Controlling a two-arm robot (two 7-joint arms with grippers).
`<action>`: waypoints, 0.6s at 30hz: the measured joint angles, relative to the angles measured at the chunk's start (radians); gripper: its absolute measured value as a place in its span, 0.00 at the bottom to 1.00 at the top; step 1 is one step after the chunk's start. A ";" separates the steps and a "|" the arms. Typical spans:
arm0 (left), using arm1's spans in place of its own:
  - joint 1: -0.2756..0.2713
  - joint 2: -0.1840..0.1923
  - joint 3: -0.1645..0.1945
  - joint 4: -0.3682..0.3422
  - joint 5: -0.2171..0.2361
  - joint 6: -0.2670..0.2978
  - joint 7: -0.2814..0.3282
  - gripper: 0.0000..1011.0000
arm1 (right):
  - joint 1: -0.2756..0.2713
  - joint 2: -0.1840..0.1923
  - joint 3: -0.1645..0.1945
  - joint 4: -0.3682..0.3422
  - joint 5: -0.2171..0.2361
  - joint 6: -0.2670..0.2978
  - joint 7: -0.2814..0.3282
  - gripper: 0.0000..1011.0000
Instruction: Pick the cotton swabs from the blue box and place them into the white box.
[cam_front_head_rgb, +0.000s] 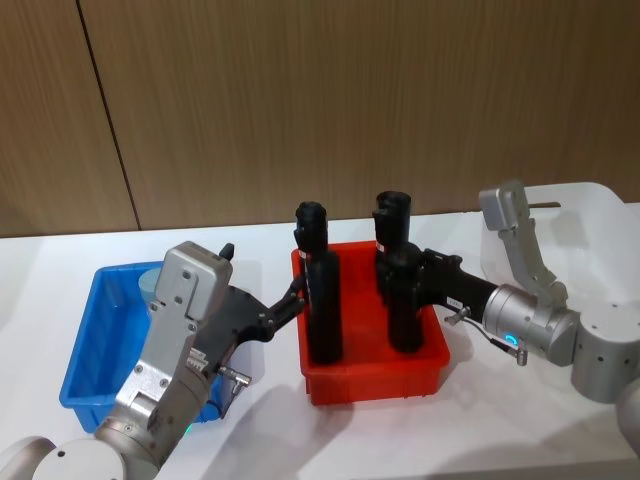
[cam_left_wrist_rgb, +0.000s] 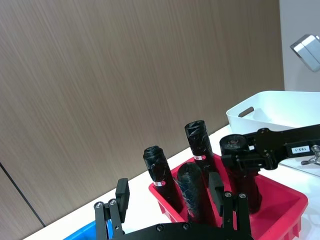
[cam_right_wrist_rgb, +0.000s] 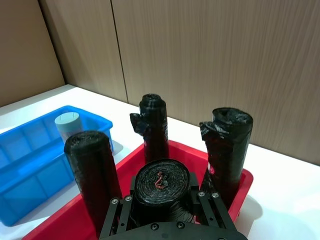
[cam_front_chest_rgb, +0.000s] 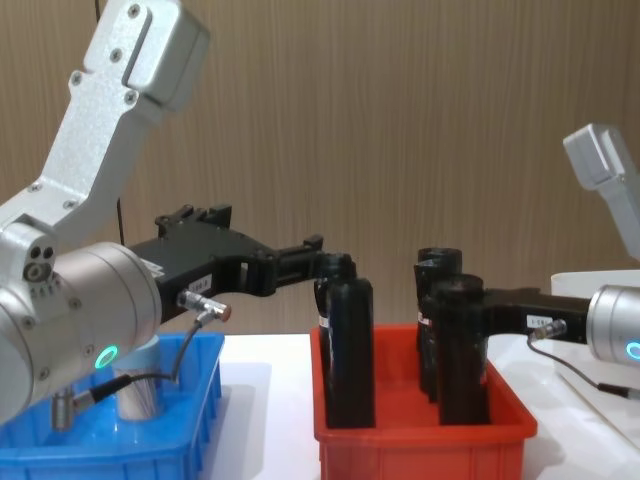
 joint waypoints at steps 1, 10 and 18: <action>0.000 0.000 0.000 0.000 0.000 0.000 0.000 0.99 | -0.001 0.000 0.000 -0.003 0.000 0.001 -0.003 0.53; 0.000 0.000 0.000 0.000 0.000 0.000 0.000 0.99 | -0.043 0.022 0.010 -0.124 0.010 0.035 -0.031 0.50; 0.000 0.000 0.000 0.000 0.000 0.000 0.000 0.99 | -0.088 0.052 0.030 -0.273 0.033 0.074 -0.062 0.50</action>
